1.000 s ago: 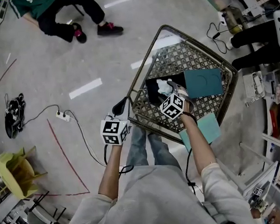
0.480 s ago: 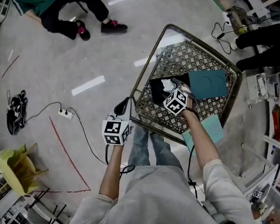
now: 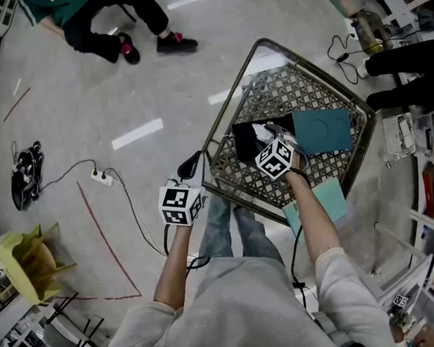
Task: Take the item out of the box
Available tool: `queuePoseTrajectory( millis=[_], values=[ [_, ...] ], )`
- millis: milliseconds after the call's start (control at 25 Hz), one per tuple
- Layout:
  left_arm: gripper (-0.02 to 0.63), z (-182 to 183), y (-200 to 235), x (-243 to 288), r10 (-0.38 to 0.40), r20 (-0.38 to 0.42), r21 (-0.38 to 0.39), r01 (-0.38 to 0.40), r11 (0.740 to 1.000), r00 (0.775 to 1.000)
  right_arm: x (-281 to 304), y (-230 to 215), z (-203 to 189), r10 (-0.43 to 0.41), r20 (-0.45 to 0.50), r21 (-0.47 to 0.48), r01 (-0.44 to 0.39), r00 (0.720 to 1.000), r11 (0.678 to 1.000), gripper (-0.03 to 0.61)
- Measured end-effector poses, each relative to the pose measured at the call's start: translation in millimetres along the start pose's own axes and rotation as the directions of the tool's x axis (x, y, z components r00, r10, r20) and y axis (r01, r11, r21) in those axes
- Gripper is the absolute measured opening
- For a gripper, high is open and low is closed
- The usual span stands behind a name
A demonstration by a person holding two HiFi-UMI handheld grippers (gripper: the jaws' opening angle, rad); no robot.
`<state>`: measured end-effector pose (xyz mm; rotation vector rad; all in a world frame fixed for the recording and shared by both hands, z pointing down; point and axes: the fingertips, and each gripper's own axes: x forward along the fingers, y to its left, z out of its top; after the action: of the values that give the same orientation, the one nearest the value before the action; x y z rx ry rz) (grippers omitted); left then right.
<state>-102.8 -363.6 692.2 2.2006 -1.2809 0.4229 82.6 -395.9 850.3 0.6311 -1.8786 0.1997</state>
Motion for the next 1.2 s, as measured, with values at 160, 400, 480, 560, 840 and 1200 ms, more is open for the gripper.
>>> queuePoseTrajectory(
  millis=[160, 400, 480, 560, 840, 1200],
  values=[
    [0.005, 1.0, -1.2, -0.8, -0.002, 0.002, 0.004, 0.002, 1.000, 1.000, -5.4, -1.5, 0.2, -0.011, 0.015, 0.001, 0.011, 1.000, 1.000, 0.186],
    [0.005, 3.1, -5.9, -0.3, -0.010, 0.008, 0.012, 0.010, 1.000, 1.000, -18.7, -4.2, 3.6, -0.038, 0.046, 0.002, 0.038, 0.998, 0.999, 0.179],
    [0.005, 4.9, -7.3, -0.7, -0.011, 0.012, 0.015, 0.011, 1.000, 1.000, -24.8, -5.1, 5.9, -0.051, 0.059, -0.001, 0.052, 0.997, 0.999, 0.178],
    [0.005, 6.6, -9.8, -1.5, -0.012, 0.015, 0.018, 0.012, 1.000, 1.000, -32.1, -5.6, 7.0, -0.065, 0.073, -0.002, 0.065, 0.995, 0.998, 0.178],
    [0.005, 17.0, -20.1, -4.1, -0.014, 0.031, 0.033, 0.013, 0.999, 0.999, -63.6, -9.5, 15.9, -0.118, 0.156, 0.090, 0.104, 0.981, 0.990, 0.178],
    [0.005, 33.1, -27.0, -13.5, -0.011, 0.062, 0.054, 0.008, 0.999, 0.998, -112.4, -26.0, 22.1, -0.215, 0.305, 0.471, 0.049, 0.928, 0.881, 0.176]
  ],
)
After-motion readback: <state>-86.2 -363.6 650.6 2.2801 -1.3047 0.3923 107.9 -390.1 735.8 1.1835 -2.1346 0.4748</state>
